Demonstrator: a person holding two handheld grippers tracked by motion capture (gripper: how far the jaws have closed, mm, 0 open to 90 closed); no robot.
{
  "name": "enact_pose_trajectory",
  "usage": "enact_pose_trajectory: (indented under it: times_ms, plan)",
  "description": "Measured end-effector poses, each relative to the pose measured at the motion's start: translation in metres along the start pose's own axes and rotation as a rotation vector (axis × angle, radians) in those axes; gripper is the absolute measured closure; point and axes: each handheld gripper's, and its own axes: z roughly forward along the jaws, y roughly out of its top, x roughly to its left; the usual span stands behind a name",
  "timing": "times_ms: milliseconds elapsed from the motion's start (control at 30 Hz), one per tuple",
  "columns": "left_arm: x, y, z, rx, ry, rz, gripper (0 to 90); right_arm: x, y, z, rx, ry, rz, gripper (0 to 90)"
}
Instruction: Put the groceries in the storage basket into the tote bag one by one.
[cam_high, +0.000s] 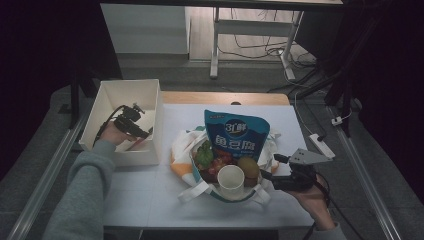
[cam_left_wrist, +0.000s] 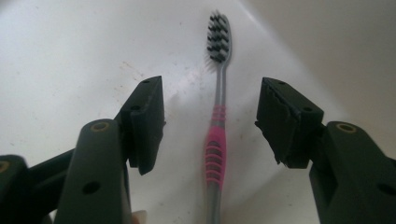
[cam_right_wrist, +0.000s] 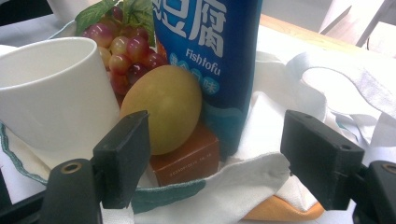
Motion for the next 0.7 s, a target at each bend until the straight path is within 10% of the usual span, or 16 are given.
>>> enact_pose_trajectory:
  times_ms: [700]
  plan:
    - [0.007,-0.004,0.014,0.072,-0.062,0.005,75.9,-0.001,-0.001,0.001,0.003,-0.006,0.000,24.0]
